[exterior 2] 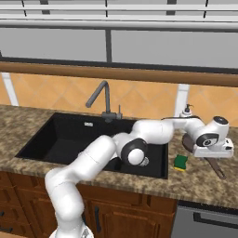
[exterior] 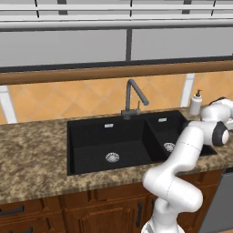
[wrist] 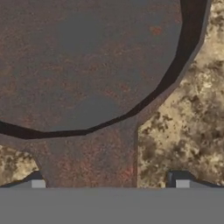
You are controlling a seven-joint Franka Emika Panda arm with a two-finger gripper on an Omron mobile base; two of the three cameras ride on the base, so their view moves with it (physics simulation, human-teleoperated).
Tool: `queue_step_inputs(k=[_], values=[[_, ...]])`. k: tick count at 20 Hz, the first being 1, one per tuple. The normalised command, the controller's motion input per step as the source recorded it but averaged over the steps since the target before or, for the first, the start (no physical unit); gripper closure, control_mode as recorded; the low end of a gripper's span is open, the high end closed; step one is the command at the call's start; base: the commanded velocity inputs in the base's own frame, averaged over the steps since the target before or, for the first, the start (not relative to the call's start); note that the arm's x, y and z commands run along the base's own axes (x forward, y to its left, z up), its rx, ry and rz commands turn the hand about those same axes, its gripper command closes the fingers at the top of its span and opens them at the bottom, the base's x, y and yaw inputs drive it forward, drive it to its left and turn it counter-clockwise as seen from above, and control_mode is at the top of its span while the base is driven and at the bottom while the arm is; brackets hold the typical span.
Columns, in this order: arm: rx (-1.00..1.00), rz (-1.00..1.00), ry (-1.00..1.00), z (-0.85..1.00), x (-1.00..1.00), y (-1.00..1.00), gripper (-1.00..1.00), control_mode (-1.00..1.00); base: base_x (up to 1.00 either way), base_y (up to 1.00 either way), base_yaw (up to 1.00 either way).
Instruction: Pick the pan and sponge and place them into the sink. Then turn on the water.
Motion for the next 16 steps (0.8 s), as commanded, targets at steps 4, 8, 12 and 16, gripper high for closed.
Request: queue_step_inputs(k=[4, 8, 12, 16], values=[[0.00, 0.17, 0.09, -0.39, -0.09, 0.03, 1.00, -1.00, 0.00, 0.00, 0.00], [0.07, 0.27, 0.04, -0.11, -0.34, 0.00, 1.00, -1.00, 0.00, 0.00, 0.00], [0.07, 0.29, -0.03, 0.00, -0.35, 0.04, 1.00, -1.00, 0.00, 0.00, 0.00], [0.19, 0.26, -0.22, 0.36, -0.51, 0.17, 1.00, -1.00, 0.00, 0.00, 0.00]])
